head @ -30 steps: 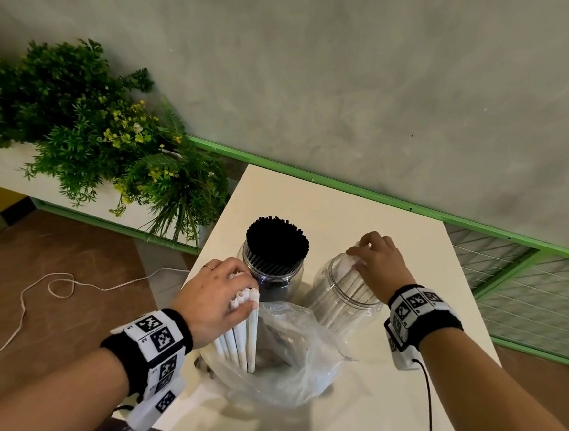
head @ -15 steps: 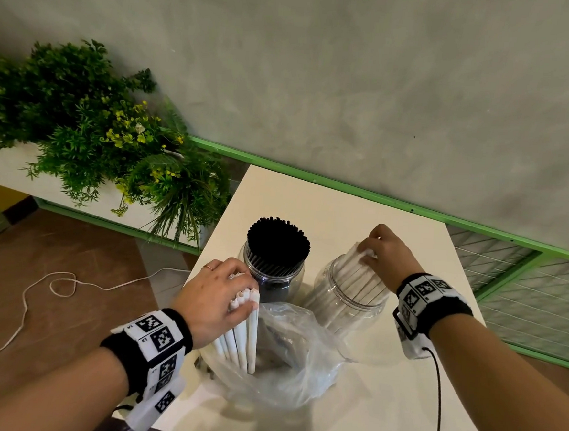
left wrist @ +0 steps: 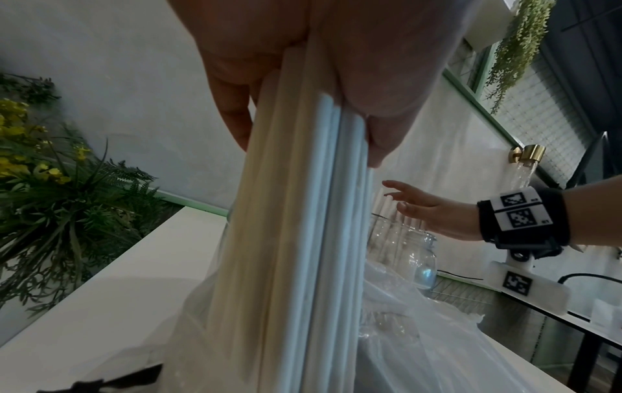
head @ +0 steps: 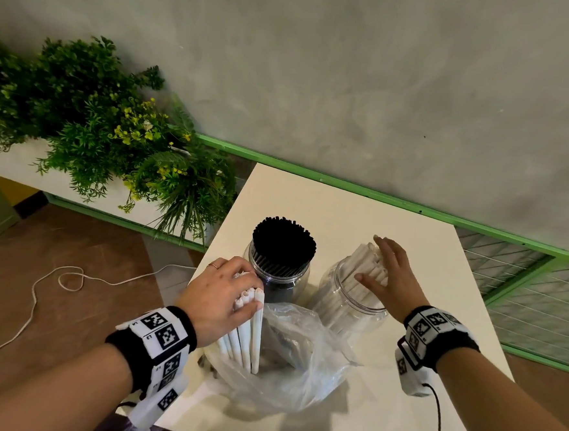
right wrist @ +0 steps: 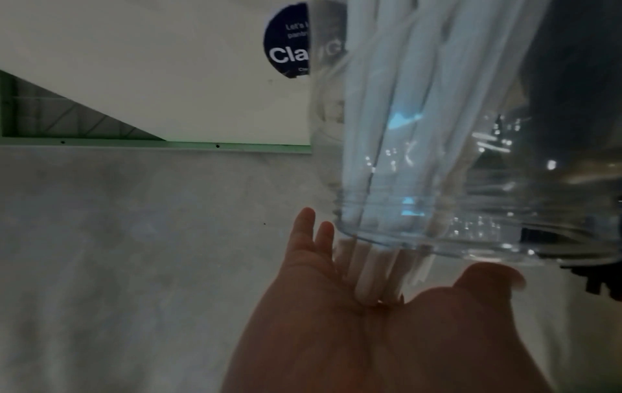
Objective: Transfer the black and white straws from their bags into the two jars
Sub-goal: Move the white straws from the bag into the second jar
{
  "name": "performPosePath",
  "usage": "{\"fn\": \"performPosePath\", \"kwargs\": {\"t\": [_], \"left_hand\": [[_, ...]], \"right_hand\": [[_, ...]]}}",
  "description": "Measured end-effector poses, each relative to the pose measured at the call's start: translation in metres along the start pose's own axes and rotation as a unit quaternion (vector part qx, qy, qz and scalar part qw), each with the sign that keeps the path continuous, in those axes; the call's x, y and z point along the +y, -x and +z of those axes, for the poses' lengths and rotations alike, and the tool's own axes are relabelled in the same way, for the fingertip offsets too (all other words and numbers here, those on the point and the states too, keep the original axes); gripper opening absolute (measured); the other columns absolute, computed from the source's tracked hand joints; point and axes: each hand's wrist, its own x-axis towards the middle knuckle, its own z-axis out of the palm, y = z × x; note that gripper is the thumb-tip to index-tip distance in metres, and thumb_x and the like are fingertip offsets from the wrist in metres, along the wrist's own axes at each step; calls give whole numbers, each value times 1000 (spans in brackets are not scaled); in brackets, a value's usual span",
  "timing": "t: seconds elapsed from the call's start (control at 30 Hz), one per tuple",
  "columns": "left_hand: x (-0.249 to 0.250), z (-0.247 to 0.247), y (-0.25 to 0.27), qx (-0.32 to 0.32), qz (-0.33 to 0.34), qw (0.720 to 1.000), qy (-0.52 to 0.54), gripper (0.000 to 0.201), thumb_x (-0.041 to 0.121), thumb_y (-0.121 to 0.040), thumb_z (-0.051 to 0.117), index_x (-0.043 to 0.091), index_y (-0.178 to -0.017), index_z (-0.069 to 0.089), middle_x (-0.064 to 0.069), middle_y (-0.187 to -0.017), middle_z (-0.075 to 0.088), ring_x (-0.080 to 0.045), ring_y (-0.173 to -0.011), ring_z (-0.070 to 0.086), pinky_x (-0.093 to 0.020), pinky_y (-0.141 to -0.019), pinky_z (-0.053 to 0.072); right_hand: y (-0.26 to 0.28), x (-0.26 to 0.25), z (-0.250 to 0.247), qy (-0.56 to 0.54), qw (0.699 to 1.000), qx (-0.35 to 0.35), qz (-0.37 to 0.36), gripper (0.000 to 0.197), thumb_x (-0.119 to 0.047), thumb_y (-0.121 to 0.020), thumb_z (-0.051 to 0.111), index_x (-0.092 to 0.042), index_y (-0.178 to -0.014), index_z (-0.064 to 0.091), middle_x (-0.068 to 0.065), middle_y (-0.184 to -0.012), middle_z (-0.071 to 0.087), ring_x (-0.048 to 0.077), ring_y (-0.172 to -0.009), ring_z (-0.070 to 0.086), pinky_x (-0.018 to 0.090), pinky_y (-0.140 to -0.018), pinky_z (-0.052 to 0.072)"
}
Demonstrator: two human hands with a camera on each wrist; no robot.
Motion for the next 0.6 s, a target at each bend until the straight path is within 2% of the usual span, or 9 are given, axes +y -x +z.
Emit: {"fn": "performPosePath", "kwargs": {"t": [0.1, 0.17, 0.23, 0.33, 0.47, 0.6], "left_hand": [[0, 0, 0, -4, -3, 1000, -2, 36, 53, -85, 40, 31, -105, 59, 9, -110, 50, -14, -92, 46, -15, -82, 22], [0, 1, 0, -4, -4, 1000, -3, 35, 53, -86, 40, 31, -105, 59, 9, -110, 49, -14, -93, 46, -14, -81, 20], [0, 0, 1, -3, -5, 1000, 0, 34, 53, -86, 40, 31, -104, 59, 9, -110, 49, -14, -93, 46, -15, -81, 21], [1, -1, 0, 1, -1, 1000, 6, 32, 51, -86, 41, 31, -102, 60, 9, -108, 50, -14, -91, 46, -16, -81, 23], [1, -1, -1, 5, -1, 1000, 0, 33, 51, -86, 40, 31, -103, 60, 9, -109, 50, -13, -91, 44, -14, -80, 20], [0, 0, -2, 7, -1, 1000, 2, 32, 51, -86, 41, 31, -103, 59, 9, -108, 49, -13, -91, 45, -14, -80, 20]], "right_hand": [[-13, -6, 9, 31, 999, 6, -17, 72, -57, -80, 62, -37, -143, 34, -2, -147, 32, 20, -127, 42, 38, -104, 41], [-18, -9, 16, 32, 999, 36, -6, 62, -53, -80, 65, -33, -136, 47, 0, -133, 46, 22, -118, 46, 34, -100, 40], [-19, -11, 22, 29, 996, 79, -5, 51, -45, -81, 69, -26, -126, 57, 3, -117, 53, 25, -109, 48, 30, -93, 38], [-20, -15, 28, 28, 990, 134, -36, 40, -34, -79, 75, -18, -114, 63, 3, -105, 56, 27, -99, 50, 31, -86, 39], [-32, -23, 27, 10, 992, 120, -45, 39, -36, -80, 74, -25, -117, 63, -3, -106, 55, 17, -98, 48, 28, -85, 39], [-35, -26, 31, 5, 989, 139, -51, 9, -23, -81, 73, -19, -90, 72, -4, -89, 60, 24, -84, 58, 31, -71, 46]]}}
